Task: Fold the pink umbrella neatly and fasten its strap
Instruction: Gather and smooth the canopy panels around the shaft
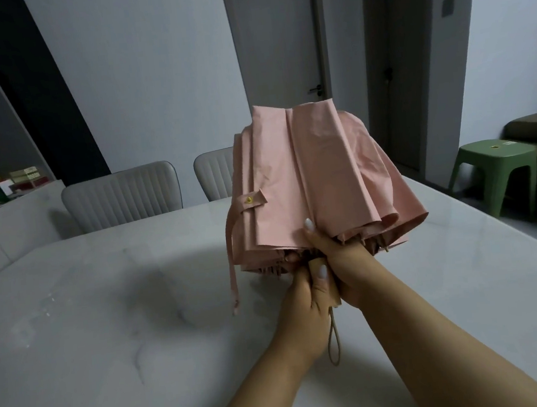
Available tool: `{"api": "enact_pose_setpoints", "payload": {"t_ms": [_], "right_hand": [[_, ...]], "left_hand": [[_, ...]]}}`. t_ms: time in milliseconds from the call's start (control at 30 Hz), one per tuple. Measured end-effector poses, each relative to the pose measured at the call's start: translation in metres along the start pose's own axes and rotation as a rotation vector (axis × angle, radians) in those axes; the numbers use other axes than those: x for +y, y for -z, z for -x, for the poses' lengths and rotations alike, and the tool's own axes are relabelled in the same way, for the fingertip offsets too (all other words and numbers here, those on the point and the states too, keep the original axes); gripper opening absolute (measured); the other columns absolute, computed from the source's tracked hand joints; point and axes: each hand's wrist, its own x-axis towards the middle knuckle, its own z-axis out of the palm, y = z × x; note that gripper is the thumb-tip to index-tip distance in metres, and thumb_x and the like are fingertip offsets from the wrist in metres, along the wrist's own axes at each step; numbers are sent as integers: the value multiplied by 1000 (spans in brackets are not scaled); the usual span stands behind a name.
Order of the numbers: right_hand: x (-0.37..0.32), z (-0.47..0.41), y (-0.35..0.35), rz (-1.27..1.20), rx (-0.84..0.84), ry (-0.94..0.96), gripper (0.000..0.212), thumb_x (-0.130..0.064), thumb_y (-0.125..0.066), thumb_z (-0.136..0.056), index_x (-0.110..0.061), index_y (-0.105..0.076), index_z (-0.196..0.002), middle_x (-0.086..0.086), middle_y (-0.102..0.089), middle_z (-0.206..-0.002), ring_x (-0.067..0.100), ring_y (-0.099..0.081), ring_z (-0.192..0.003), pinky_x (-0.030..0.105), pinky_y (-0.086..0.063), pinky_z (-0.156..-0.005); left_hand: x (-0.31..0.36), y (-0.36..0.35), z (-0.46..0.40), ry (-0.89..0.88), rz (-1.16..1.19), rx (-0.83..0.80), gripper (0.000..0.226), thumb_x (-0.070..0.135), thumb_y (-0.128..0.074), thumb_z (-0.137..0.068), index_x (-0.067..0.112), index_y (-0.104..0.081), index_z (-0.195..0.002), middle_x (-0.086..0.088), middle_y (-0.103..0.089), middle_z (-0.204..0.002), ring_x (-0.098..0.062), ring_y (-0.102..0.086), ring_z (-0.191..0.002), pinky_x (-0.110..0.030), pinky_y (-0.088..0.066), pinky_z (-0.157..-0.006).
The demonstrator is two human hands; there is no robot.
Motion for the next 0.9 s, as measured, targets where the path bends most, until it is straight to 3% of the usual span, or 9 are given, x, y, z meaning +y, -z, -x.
{"api": "enact_pose_setpoints", "payload": {"t_ms": [67,100,167,233,333,467,600,767,900], "right_hand": [[0,0,1,-22,30,-20,31,-28,-69,-83,0,-57,-88,9,-65,-63,20,-64,-52,37,-61,-61],[0,0,2,-34,48,-31,30,-28,-68,-85,-1,-54,-81,6,-59,-55,18,-56,-44,34,-58,-53],[0,0,5,-41,68,-45,32,-30,-69,-84,-3,-52,-78,5,-53,-53,17,-50,-43,32,-53,-50],[0,1,7,-3,111,-34,28,-28,-68,-85,-3,-56,-80,6,-57,-60,18,-56,-48,32,-54,-53],[1,1,8,4,66,-24,31,-27,-65,-88,-3,-51,-73,7,-50,-55,16,-44,-39,26,-44,-44],[3,3,10,47,6,8,30,-31,-66,-86,-5,-50,-81,10,-48,-58,18,-42,-40,27,-40,-45],[2,9,7,126,2,7,39,-40,-65,-84,-2,-58,-84,12,-62,-61,22,-52,-45,30,-45,-47],[5,15,3,153,-4,23,55,-53,-66,-66,-5,-59,-92,8,-69,-63,24,-56,-49,33,-48,-52],[6,15,5,239,-79,54,55,-52,-72,-68,-2,-59,-88,13,-62,-67,19,-55,-47,30,-48,-48]], "left_hand": [[4,1,5,17,-140,-2,35,62,-30,-86,43,-54,-101,12,-62,-81,3,-56,-68,-13,-42,-63],[4,2,7,9,-269,4,41,64,-27,-85,35,-56,-92,8,-58,-70,-2,-53,-61,-17,-39,-57],[8,6,12,-9,-578,72,51,65,-24,-89,26,-52,-73,3,-52,-60,-10,-51,-58,-26,-36,-52],[18,13,16,-60,-775,223,50,60,-33,-95,23,-44,-63,0,-52,-58,-16,-51,-58,-28,-33,-50],[51,27,15,-249,-748,389,43,48,-46,-93,23,-40,-59,3,-43,-51,-15,-42,-50,-26,-27,-45],[108,59,-17,-499,-688,573,19,29,-52,-88,19,-52,-71,2,-55,-66,-18,-51,-61,-27,-43,-54],[145,85,-62,-516,-774,595,12,26,-52,-93,16,-58,-93,0,-56,-98,-21,-52,-100,-28,-42,-81],[172,105,-114,-353,-932,390,39,23,-39,-100,14,-49,-137,-5,-47,-144,-23,-36,-135,-33,-30,-108],[189,101,-134,-225,-950,147,39,27,-32,-103,11,-53,-132,-9,-50,-143,-26,-42,-133,-29,-32,-103]]}}
